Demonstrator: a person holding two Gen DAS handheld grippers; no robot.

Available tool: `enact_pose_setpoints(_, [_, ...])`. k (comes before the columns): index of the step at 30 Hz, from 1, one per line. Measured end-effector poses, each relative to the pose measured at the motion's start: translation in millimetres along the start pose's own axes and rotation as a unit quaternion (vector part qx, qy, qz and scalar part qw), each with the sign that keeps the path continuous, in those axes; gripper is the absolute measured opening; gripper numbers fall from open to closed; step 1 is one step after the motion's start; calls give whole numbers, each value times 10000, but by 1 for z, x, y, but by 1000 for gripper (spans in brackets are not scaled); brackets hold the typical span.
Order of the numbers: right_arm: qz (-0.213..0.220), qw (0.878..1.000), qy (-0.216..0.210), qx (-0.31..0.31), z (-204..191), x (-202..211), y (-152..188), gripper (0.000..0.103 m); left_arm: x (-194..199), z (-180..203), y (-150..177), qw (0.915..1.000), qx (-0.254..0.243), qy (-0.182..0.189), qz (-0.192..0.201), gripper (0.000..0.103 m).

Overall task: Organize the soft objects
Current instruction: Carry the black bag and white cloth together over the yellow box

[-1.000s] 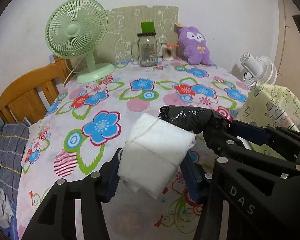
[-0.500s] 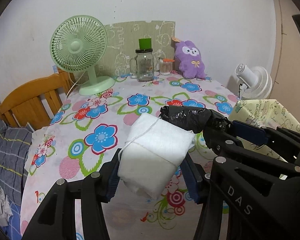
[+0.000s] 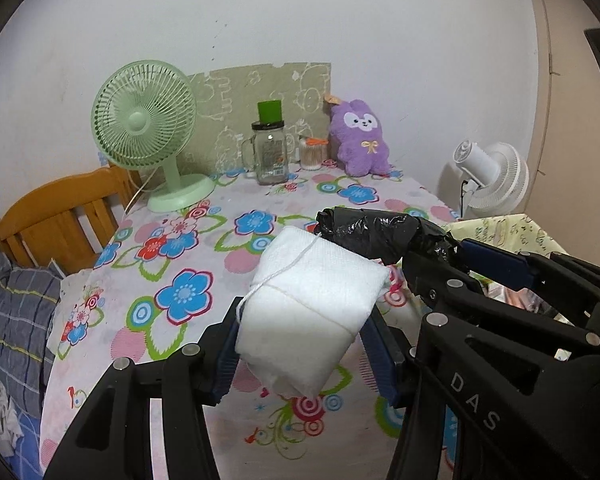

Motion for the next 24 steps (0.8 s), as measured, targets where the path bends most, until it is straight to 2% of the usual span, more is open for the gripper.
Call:
enact_pose_setpoints(10, [148, 9998, 117, -59, 30, 15, -6, 43, 6, 29, -10, 9998, -60, 147, 132, 58])
enact_pose_setpoints(24, [194, 9988, 359, -261, 85, 24, 1, 43, 2, 87, -15, 9985, -286, 440, 181, 58])
Point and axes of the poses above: each gripper's, at about its wrist camera, not at the fingertips, and x roughly against the way its jaws point, z to its right, y to its underside, the point moved 8 cm from there along -x, roughly the way its jaws point, and after that the axes turned 7 degrees about x, right-handed, at the moved point
